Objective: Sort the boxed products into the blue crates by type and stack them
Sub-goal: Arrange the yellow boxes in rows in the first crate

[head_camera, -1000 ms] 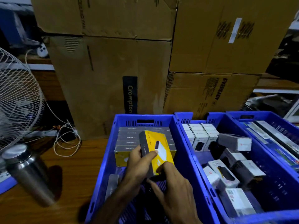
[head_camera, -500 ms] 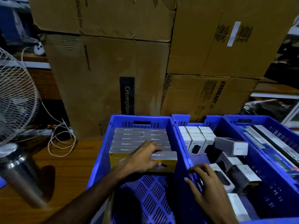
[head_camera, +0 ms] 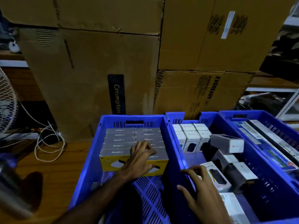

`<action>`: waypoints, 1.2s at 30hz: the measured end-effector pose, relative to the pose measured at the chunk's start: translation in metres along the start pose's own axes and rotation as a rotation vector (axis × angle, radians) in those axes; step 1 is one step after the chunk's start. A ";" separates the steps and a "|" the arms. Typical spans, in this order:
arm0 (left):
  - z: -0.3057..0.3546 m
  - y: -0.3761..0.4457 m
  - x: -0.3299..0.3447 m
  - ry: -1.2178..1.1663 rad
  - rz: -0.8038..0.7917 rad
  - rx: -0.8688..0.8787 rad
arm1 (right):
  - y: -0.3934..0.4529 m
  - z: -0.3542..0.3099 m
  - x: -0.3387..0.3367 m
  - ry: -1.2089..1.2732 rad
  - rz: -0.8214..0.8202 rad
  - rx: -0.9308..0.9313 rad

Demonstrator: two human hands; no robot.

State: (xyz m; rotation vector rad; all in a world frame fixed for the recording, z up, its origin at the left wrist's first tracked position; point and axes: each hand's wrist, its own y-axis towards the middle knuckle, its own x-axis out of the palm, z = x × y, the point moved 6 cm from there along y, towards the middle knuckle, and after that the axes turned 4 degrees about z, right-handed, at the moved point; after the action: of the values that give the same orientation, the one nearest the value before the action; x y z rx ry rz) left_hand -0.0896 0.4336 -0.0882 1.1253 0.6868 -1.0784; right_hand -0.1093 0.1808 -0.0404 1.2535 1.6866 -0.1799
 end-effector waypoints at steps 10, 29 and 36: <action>0.000 -0.002 0.003 0.047 0.022 0.028 | 0.005 0.007 0.004 -0.003 -0.021 0.026; -0.020 -0.070 -0.129 -0.346 0.137 -0.222 | 0.004 -0.025 -0.019 0.022 0.105 -0.063; -0.034 -0.129 -0.151 -0.537 0.345 -0.336 | 0.006 -0.135 0.039 0.108 -0.352 -0.332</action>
State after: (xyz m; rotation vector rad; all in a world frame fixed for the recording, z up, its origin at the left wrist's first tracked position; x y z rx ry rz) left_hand -0.2616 0.5087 -0.0144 0.5945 0.2208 -0.8717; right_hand -0.1860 0.2917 0.0007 0.7279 1.9310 -0.0387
